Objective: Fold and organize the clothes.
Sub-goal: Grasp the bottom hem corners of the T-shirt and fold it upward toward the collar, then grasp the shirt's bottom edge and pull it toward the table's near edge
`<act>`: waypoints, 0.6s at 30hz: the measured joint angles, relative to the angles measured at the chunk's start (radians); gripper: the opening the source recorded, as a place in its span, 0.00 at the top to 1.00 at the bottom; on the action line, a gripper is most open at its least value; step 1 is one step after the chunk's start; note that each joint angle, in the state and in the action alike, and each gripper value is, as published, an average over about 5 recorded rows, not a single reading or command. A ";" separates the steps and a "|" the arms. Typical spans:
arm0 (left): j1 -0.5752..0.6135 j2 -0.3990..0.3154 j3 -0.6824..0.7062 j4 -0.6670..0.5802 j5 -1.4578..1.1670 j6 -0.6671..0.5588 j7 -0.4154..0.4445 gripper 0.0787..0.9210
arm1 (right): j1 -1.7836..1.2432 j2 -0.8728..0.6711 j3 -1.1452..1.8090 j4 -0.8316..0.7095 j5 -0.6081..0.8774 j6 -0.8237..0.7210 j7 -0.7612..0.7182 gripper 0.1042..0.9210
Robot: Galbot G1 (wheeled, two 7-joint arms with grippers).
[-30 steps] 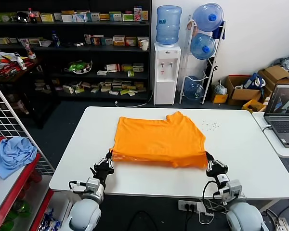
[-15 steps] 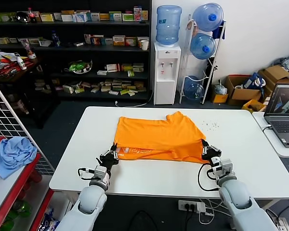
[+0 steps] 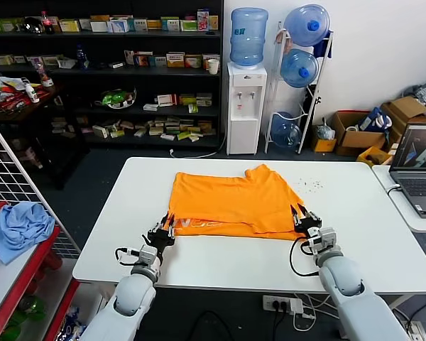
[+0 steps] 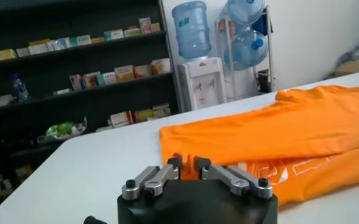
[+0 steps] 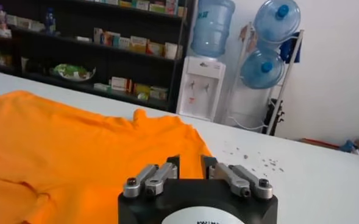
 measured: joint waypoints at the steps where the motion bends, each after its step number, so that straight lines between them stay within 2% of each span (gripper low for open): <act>1: 0.009 0.005 0.000 -0.005 -0.006 0.004 0.000 0.61 | -0.014 -0.005 0.007 0.013 0.001 -0.008 0.001 0.45; 8: 0.044 0.032 0.000 -0.026 -0.053 0.030 0.000 0.37 | -0.116 -0.021 0.060 0.088 0.007 -0.058 0.002 0.21; 11: 0.047 0.035 0.003 -0.027 -0.073 0.041 -0.002 0.27 | -0.147 -0.022 0.071 0.103 0.006 -0.072 0.000 0.14; 14: 0.045 0.035 0.007 -0.026 -0.087 0.048 -0.004 0.17 | -0.164 -0.019 0.078 0.109 0.007 -0.079 -0.003 0.17; 18: 0.033 0.032 0.007 -0.018 -0.108 0.055 -0.009 0.12 | -0.173 -0.015 0.083 0.109 0.012 -0.084 -0.005 0.29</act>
